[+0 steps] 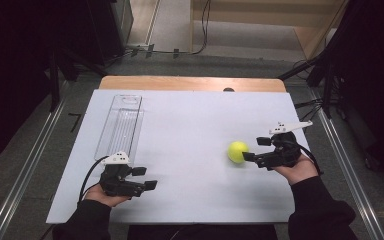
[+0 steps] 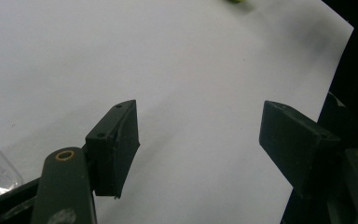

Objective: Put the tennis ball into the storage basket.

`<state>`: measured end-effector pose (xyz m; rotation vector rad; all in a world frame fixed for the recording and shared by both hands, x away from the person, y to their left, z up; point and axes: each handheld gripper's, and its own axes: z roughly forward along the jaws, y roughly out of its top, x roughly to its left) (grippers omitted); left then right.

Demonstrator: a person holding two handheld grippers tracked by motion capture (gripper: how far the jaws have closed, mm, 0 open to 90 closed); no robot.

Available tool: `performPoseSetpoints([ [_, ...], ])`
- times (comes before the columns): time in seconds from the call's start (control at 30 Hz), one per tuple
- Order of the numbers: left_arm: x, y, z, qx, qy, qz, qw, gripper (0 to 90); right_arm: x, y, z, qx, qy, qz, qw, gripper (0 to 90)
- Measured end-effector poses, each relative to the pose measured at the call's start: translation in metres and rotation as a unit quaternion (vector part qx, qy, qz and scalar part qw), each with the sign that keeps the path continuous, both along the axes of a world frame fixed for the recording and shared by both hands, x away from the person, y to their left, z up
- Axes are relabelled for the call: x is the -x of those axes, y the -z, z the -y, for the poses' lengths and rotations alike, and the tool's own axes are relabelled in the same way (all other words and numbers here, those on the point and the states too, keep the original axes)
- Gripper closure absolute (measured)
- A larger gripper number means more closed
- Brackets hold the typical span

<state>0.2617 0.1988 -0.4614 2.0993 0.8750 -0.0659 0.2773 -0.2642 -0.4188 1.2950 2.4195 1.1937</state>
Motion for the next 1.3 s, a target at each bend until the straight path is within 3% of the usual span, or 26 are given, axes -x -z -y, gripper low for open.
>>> performPoseSetpoints([
  [0.4, 0.000, 0.000, 0.001, -0.001, 0.005, 0.001, 1.0000, 29.1, -0.011, 0.008, -0.008, 0.015, -0.001, -0.003, 0.9999, 14.7],
  [0.93, 0.001, 0.000, 0.002, 0.001, 0.008, 0.002, 1.0000, 29.1, -0.034, 0.012, -0.018, 0.014, 0.004, -0.009, 0.9999, 14.7],
  [1.3, 0.001, 0.000, 0.001, 0.000, 0.008, 0.001, 1.0000, 29.1, -0.048, 0.009, -0.024, 0.011, 0.010, 0.002, 0.9999, 14.7],
])
